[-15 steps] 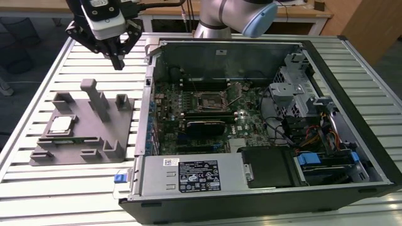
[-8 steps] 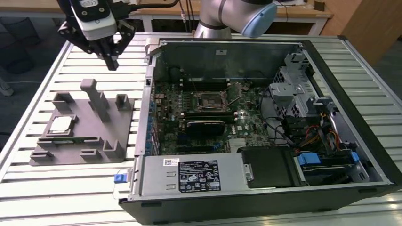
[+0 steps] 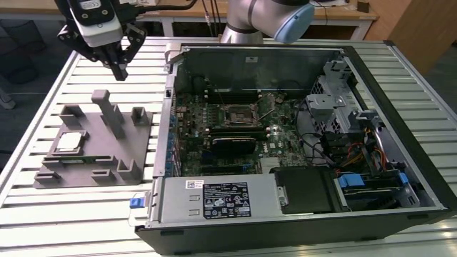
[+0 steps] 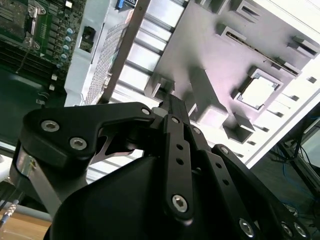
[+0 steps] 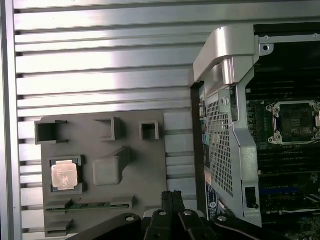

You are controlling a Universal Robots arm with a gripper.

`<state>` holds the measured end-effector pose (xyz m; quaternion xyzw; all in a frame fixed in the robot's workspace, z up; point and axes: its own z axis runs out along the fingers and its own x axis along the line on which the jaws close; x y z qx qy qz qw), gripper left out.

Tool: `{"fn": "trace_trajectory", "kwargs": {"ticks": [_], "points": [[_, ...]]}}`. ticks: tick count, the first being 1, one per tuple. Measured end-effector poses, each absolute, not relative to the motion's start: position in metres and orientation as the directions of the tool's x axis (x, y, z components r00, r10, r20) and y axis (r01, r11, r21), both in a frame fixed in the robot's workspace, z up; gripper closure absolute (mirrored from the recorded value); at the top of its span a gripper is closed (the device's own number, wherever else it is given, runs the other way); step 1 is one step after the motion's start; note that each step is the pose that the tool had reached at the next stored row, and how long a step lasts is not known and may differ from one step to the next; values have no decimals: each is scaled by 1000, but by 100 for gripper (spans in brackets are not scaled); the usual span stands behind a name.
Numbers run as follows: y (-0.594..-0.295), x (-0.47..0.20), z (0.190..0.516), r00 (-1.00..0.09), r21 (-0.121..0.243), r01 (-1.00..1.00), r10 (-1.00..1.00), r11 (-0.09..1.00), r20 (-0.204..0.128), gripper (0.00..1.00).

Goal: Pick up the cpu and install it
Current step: 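Reach for the cpu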

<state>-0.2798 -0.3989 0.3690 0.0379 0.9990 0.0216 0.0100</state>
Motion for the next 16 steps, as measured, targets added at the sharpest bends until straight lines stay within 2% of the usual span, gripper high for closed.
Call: {"fn": "trace_trajectory", "kwargs": {"ticks": [16], "points": [[-399,-295,367,-997,43,76,76,996,-7,89]]}}
